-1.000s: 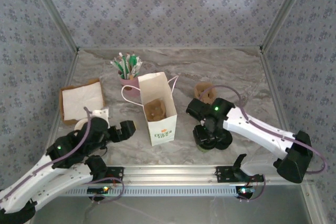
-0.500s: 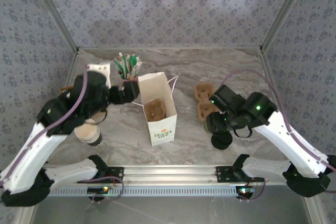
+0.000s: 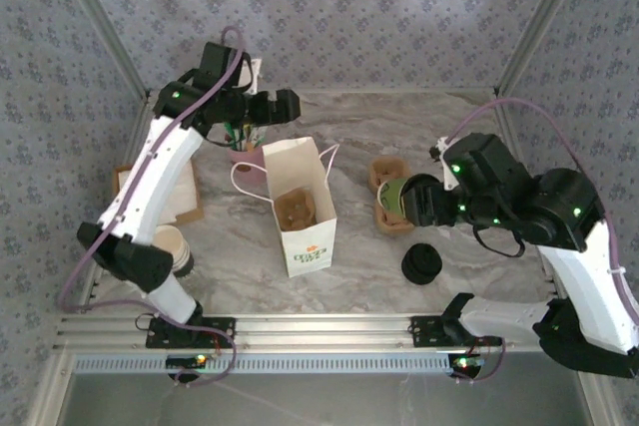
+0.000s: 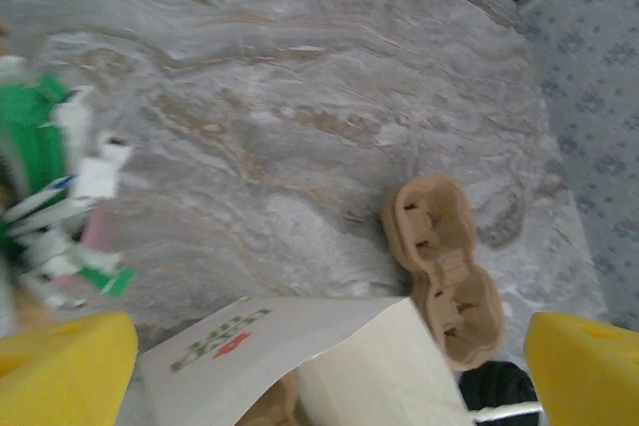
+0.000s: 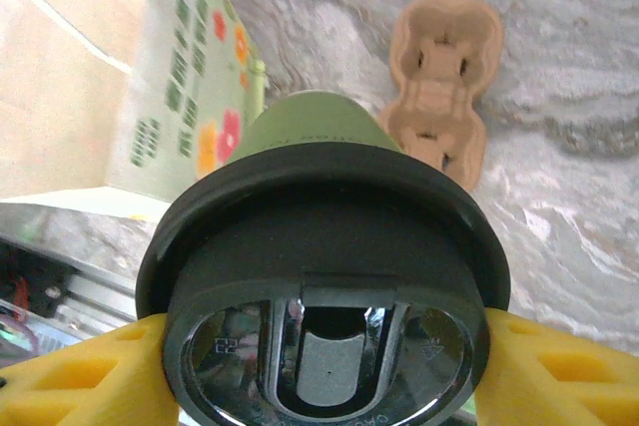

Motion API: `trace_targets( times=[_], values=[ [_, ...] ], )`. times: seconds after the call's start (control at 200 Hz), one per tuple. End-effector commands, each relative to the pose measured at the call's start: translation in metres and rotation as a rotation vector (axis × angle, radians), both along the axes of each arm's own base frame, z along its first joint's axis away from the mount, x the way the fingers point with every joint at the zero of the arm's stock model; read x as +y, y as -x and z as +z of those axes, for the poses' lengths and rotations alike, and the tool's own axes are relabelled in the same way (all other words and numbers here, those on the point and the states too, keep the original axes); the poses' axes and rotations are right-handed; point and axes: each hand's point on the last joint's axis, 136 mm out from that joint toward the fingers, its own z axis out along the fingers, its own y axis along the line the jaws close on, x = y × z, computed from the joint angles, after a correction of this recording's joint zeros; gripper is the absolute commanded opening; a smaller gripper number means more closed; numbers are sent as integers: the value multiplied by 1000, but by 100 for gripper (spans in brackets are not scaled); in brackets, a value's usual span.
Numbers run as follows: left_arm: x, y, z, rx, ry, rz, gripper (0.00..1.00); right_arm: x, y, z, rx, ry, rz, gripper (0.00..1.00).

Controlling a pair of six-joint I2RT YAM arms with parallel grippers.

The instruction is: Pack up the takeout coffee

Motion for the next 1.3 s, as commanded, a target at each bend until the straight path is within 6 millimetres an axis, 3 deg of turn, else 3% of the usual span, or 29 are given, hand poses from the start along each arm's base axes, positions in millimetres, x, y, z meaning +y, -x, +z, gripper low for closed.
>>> trace_targets(
  times=[0.0,0.205,0.715,0.959,1.294],
  values=[
    [-22,6,16,-12,91,-118,99,3,6,22,-45,-63,47,68],
    [-27,9,2,23,149,-137,99,31,18,54,-76,-261,163,68],
    [-11,29,-20,70,200,-99,100,97,33,78,-93,-338,397,67],
    [-4,42,-23,68,216,-81,99,121,28,63,-54,-218,417,68],
    [8,66,-20,57,254,-42,99,132,13,35,12,-17,359,67]
  ],
)
